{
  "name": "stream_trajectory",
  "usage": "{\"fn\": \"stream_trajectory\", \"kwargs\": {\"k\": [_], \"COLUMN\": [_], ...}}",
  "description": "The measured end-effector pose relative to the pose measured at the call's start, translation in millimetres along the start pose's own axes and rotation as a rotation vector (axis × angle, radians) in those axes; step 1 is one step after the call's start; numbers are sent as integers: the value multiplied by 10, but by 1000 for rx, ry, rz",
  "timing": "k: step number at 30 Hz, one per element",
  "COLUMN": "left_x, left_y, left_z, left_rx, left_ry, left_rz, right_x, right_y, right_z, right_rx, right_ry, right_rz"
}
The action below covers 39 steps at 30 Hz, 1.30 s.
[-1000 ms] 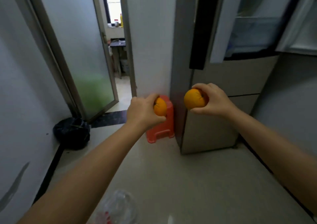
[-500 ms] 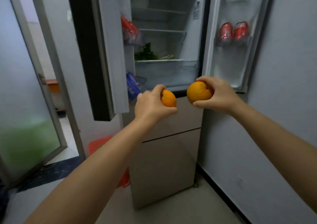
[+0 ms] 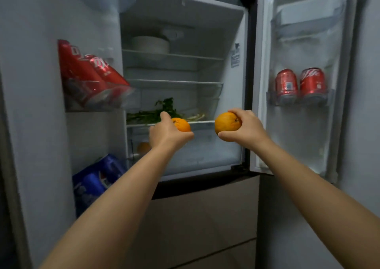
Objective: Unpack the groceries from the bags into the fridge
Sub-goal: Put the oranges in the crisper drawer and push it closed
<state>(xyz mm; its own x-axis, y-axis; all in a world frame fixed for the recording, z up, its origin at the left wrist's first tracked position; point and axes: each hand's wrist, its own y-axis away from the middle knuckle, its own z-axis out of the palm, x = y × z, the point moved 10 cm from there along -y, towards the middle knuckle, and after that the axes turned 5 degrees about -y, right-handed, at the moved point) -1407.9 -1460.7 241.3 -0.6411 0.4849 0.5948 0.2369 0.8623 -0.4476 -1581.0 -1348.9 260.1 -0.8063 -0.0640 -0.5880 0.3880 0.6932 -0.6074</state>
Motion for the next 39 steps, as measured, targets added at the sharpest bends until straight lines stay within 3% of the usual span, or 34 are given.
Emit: {"fn": "stream_trajectory", "kwargs": {"k": [5, 10, 18, 24, 28, 33, 39], "left_x": [-145, -213, -494, -859, -1048, -1323, -1764], "left_y": [-998, -1760, -2497, -2870, -2999, -3135, -3185], "left_z": [347, 775, 1358, 1655, 1954, 2357, 2507], "left_rx": [-33, -182, -441, -569, -664, -747, -689], "left_ry": [-40, -274, -682, -794, -920, -1019, -809], "left_rz": [-106, -105, -162, -229, -201, -142, -238], "right_x": [296, 391, 747, 1311, 1485, 1617, 1593], "right_y": [-961, -1858, -2716, -2663, -2610, -2715, -2800], "right_z": [449, 930, 2221, 3320, 3670, 3971, 4213], "right_rx": [-87, -224, -864, -1220, -1210, -1147, -1088], "right_ry": [83, 232, 408, 758, 668, 599, 522], "right_rz": [-61, -161, -213, -481, -602, -591, -565]}}
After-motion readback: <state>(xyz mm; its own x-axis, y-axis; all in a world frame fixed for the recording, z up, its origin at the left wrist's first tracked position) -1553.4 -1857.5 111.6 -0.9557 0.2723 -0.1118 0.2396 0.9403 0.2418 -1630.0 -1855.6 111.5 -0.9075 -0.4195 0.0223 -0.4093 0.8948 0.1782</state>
